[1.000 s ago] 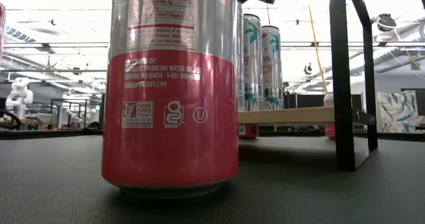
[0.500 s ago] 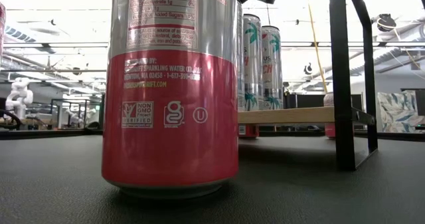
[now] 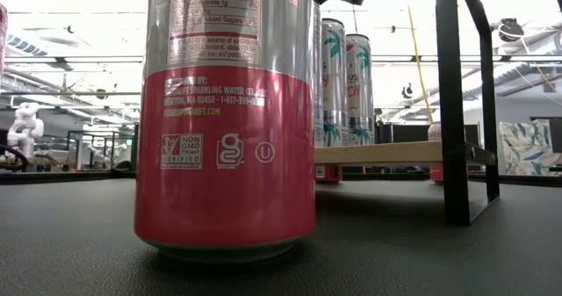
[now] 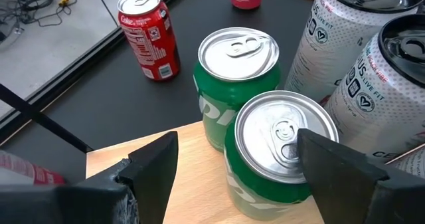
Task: Place canned beverage on shelf
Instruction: Put the top green soda can aligned with the other top green soda can, then put the green soda can aligned with the other green soda cans
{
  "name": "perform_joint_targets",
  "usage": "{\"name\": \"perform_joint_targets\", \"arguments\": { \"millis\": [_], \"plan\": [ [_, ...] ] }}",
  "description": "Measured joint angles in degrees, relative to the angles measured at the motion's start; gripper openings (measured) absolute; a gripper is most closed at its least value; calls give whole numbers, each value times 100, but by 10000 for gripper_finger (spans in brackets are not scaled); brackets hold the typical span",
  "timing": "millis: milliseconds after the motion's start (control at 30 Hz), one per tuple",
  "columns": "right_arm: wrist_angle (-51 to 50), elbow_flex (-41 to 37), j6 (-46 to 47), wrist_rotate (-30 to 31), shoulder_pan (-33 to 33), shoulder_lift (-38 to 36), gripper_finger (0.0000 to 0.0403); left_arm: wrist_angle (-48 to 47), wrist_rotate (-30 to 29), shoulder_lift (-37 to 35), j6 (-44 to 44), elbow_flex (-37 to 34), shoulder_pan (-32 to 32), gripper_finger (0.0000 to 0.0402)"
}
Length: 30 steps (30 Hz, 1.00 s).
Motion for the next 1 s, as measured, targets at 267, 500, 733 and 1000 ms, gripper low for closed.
{"name": "perform_joint_targets", "arguments": {
  "millis": [267, 500, 733, 1000],
  "plan": [
    [0, 0, -20, 0, 0, -2, 0, -24, -50, -44, 2, -2, 2, 292],
    [0, 0, -20, 0, 0, -2, 0, -131, -47, -79, 9, 101, 2, 292],
    [0, 0, -19, -3, 0, -2, 0, -346, 255, -110, -40, 328, 2, 292],
    [13, 0, 16, -22, 34, -2, 0, -1758, 611, -877, -547, 571, -127, 292]
  ]
}}
